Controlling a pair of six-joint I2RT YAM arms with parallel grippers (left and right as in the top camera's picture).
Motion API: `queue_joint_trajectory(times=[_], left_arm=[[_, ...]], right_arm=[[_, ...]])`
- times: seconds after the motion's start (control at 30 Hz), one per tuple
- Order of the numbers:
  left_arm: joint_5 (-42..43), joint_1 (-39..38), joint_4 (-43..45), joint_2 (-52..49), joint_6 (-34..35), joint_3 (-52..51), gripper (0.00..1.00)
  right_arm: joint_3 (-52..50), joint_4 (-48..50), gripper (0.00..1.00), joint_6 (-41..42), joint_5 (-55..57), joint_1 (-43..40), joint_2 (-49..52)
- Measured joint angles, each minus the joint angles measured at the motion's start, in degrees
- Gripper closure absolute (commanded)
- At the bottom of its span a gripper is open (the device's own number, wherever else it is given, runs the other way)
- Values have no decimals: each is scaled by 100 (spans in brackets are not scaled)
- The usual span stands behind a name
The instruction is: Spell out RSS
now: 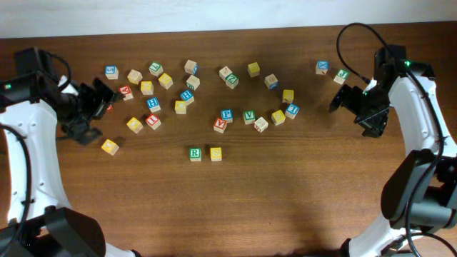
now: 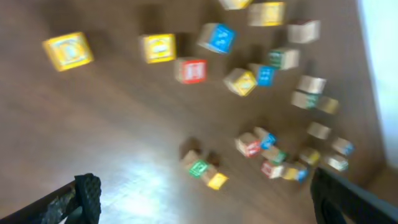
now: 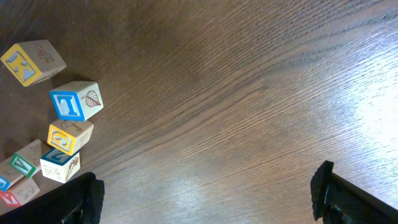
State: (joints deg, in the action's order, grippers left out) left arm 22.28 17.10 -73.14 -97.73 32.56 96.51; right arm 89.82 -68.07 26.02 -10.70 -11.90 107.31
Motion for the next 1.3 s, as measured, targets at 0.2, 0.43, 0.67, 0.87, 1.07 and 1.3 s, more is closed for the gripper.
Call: queue_joint_trajectory(times=[0.2,0.43,0.67,0.87,1.07,1.3], left_arm=[[387,-201,852,0,-756,-9,1],[-2002,-1591,2623,-267,-1318,-20,1],[-3158,-1803,2503,-931,-1316,-20,1],[-3440,-927,1773,-1189,-498,-22,1],[-3477,-938,3169,-1672,-164,-24,1],[-3558,-935,3849,-2282,-778,-22,1]], right_arm=[[0,-13,2,9,2,0,0],[7,-13,2,39,2,0,-2],[7,-7,2,35,0,0,-2],[9,-7,2,39,0,0,-2],[9,-4,2,33,0,0,-2],[9,-7,2,37,0,0,-2]])
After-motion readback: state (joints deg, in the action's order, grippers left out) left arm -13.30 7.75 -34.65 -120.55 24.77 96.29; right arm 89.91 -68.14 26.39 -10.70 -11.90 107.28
